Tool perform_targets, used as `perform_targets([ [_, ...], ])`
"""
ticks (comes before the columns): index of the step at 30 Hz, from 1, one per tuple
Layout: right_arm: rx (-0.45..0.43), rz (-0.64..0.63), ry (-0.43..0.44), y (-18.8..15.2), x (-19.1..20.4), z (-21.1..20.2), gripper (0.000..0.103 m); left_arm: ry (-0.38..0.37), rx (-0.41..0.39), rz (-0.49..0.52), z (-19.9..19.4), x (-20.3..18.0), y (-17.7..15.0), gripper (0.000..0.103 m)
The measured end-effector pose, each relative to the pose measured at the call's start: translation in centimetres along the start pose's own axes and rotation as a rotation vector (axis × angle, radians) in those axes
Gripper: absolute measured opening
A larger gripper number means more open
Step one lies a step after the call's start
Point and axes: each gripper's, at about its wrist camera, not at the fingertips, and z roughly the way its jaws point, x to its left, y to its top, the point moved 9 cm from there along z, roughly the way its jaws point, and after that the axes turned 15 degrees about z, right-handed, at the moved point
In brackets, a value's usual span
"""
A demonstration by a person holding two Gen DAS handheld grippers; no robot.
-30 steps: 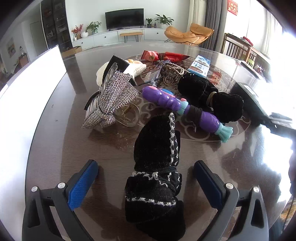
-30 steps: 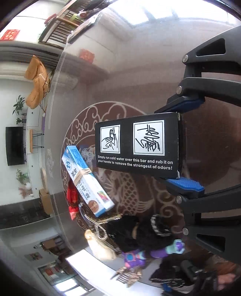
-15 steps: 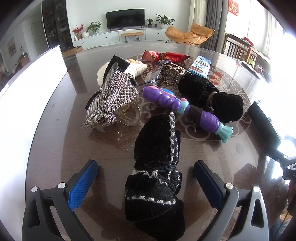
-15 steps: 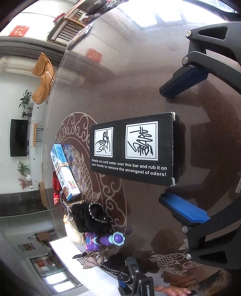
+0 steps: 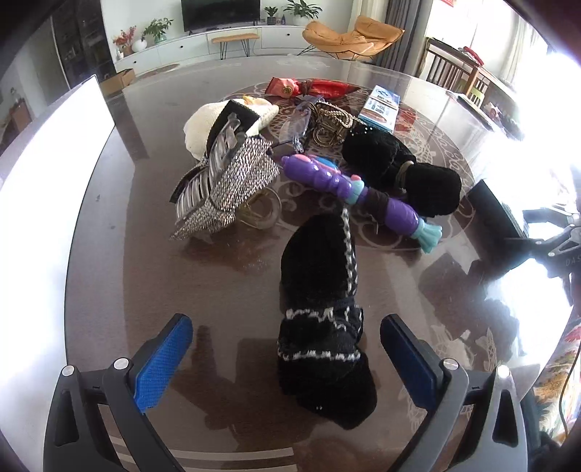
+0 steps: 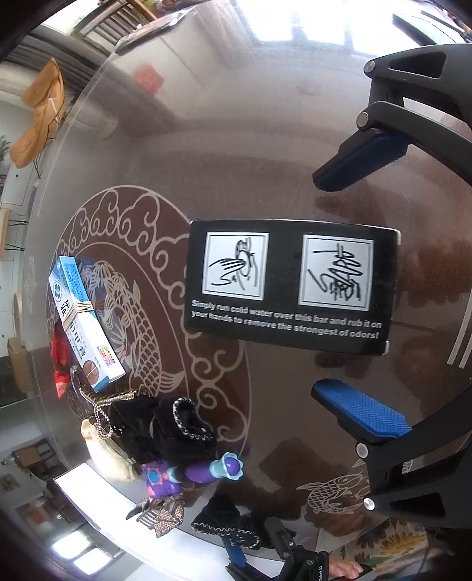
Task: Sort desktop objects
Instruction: 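Grasp and lift the black soap-bar box with the right gripper while the left holds the bag, then carry both items into the white bin and open both grippers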
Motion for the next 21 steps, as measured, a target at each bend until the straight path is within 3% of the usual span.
perform_targets([
  [1,0.027,-0.009,0.007,0.3,0.4,0.3,0.102,0.014,0.01,0.003,0.2,-0.1,0.3,0.103],
  [2,0.056,-0.012,0.008,0.4,0.6,0.6,0.09,0.045,0.019,0.005,0.4,-0.2,0.5,0.094],
  [3,0.073,-0.012,-0.017,0.4,0.5,0.7,0.073,0.062,0.022,0.002,0.6,-0.2,0.5,0.054],
  [4,0.058,-0.025,-0.052,0.5,0.4,0.2,0.06,0.051,0.007,-0.006,0.5,-0.4,0.7,0.044],
  [5,0.058,-0.022,-0.046,0.5,0.4,-0.2,0.06,0.048,0.003,-0.015,0.1,-0.3,0.7,0.034],
  [9,0.02,-0.006,-0.01,-0.2,0.4,-3.2,0.059,-0.017,-0.076,-0.066,-3.0,-0.3,0.1,0.034],
  [14,-0.014,0.0,0.137,-1.0,4.4,-8.3,0.059,-0.086,-0.196,-0.155,-10.1,1.8,-1.3,0.034],
  [18,-0.064,-0.07,0.276,0.1,13.3,-11.8,0.059,-0.032,-0.298,-0.258,-16.9,8.3,-2.6,0.034],
  [21,-0.091,-0.152,0.396,1.0,22.4,-13.8,0.059,0.063,-0.312,-0.343,-20.4,14.9,-5.2,0.034],
])
